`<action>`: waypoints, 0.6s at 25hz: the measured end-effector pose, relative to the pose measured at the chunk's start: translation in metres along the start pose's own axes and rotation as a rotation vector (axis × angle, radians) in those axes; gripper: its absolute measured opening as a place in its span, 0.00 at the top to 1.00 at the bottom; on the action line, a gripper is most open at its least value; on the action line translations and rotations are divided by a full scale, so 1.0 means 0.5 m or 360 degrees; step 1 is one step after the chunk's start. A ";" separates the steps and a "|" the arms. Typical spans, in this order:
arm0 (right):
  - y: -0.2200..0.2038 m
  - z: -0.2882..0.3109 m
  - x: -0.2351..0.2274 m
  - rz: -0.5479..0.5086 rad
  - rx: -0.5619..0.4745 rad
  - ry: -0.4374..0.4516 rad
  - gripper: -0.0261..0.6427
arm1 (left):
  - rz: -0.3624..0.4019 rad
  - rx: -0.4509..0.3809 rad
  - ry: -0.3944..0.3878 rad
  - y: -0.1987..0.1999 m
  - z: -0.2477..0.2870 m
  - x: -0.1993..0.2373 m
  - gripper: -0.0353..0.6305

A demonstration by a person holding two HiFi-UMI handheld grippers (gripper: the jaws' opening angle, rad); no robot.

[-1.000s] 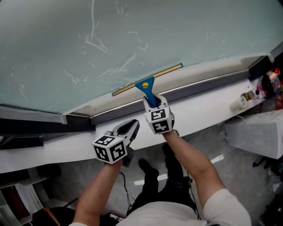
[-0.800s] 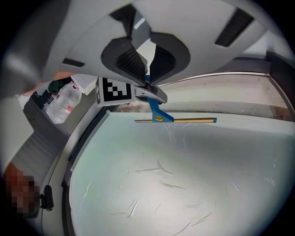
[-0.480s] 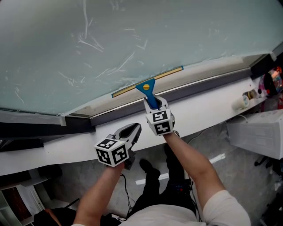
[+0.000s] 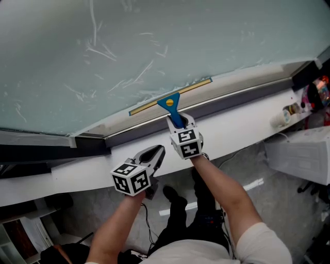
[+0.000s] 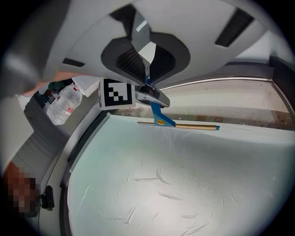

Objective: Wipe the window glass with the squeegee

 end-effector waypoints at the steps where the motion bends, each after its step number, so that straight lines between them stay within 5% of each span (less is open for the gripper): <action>1: -0.002 -0.001 0.000 -0.0001 0.0006 0.0001 0.78 | 0.0000 -0.0001 0.0000 0.000 0.000 -0.001 0.87; 15: -0.073 -0.064 -0.023 0.0080 0.0198 -0.0009 0.78 | -0.0020 -0.0020 0.0014 0.001 0.002 -0.036 0.87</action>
Point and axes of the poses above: the fingertips, and each gripper's own axes: z forward along the fingers, x to its left, y out of its top, the point moved 1 cm from there along -z, backward along the fingers, and after that the axes turned 10 degrees about z, right-handed, at the moved point
